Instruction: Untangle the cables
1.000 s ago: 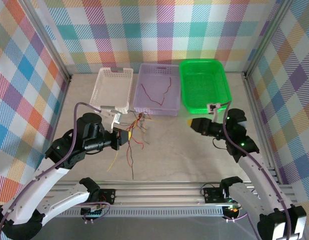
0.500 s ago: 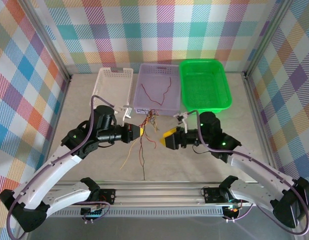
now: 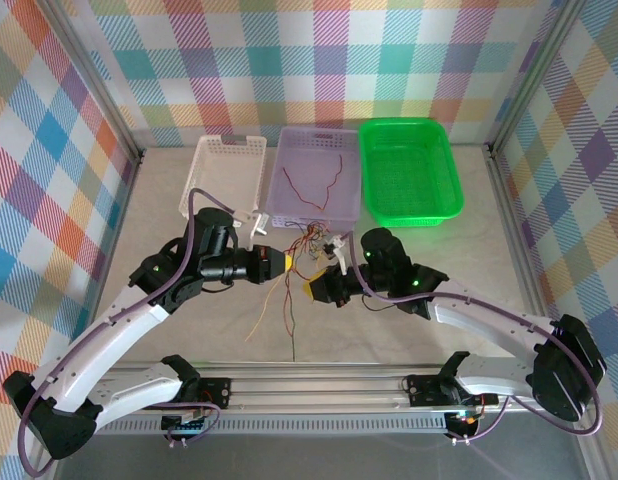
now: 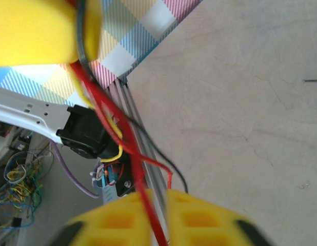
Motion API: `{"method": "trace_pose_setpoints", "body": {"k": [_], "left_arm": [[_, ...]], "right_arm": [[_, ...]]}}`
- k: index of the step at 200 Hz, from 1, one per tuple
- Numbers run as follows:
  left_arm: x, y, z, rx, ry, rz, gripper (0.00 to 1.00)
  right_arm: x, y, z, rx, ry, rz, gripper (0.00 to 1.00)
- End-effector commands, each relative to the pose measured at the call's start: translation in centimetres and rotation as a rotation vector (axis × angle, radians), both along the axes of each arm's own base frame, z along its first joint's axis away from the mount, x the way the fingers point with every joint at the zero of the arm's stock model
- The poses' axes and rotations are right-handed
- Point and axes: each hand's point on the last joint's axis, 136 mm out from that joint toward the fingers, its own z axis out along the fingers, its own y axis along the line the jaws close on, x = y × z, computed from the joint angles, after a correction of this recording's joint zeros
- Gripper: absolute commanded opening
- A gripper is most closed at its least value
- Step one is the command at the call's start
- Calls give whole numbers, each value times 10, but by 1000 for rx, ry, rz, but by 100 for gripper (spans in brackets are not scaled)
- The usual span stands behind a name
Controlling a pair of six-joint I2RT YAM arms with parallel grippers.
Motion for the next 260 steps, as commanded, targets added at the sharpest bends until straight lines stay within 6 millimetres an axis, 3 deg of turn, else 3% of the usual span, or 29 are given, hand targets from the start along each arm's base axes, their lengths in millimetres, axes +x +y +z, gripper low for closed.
{"method": "trace_pose_setpoints", "body": {"k": [1,24,90,135,181,211,260], "left_arm": [[0,-5,5,-33,-3,-22,0],[-1,-7,-4,-26,19,-32,0],[-12,0,-23,-52,37,-21,48],[-25,3,-28,-136,42,-22,54],[-39,-10,-8,-271,-3,-86,60],[-61,-27,2,-312,-42,-177,61],[-75,-39,-22,-229,-41,-227,61]], "right_arm": [[3,5,34,80,-75,5,0],[-2,1,48,112,-81,3,0],[1,-15,72,116,-137,-67,0],[2,-21,78,114,-155,-79,0],[4,-19,78,113,-150,-83,0],[6,-18,77,107,-137,-88,0],[7,-18,78,105,-134,-94,0]]}}
